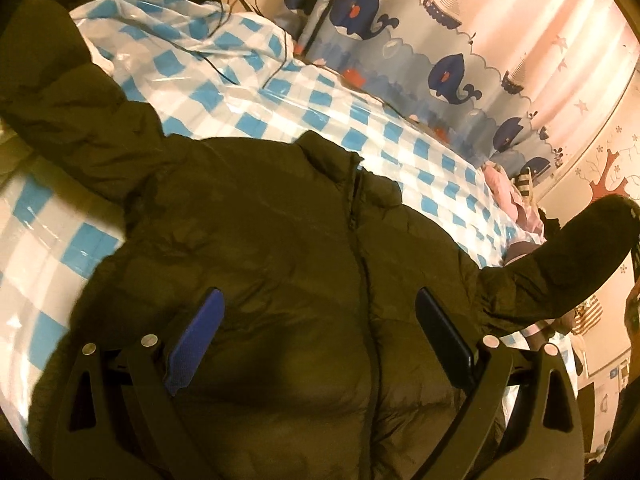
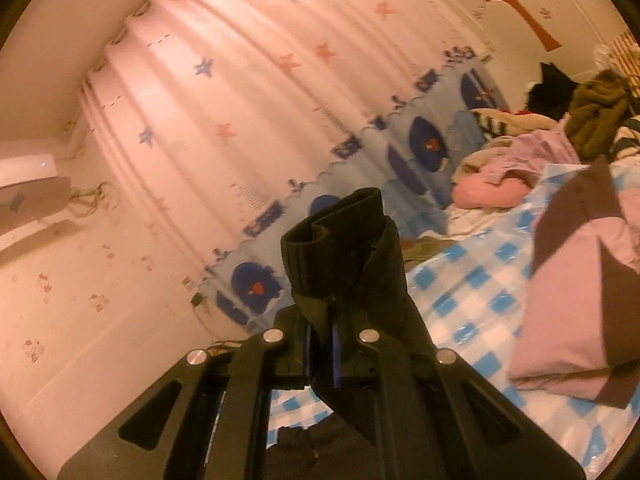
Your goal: Fold large clothes
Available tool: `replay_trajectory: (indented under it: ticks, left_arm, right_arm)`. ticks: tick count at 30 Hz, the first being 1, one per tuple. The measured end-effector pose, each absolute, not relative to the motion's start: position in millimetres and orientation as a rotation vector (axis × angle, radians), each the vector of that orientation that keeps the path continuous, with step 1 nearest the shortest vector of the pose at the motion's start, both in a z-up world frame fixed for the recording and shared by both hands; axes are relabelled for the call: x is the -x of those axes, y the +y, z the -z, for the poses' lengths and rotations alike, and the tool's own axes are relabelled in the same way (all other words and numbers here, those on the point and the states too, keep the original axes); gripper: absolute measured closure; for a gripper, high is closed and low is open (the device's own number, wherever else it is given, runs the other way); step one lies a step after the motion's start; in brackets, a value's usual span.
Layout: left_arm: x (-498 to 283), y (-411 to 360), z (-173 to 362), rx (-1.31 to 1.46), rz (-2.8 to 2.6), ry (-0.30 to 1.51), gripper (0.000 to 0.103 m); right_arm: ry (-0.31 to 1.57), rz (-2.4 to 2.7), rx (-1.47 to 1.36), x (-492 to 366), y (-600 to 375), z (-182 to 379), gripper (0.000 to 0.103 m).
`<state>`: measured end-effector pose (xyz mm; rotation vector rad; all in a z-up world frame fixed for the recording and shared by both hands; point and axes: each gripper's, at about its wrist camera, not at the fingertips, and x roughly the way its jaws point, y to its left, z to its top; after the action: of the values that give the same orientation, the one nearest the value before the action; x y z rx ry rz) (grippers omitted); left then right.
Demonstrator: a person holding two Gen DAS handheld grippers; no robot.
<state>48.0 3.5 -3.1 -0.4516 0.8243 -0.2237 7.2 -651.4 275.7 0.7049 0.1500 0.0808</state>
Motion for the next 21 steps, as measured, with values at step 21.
replay_trajectory:
  ticks: [21]
  left_arm:
    - [-20, 75, -7, 0.415, 0.158, 0.83, 0.011]
  right_arm:
    - [0.252, -0.273, -0.643, -81, -461, -274, 0.095]
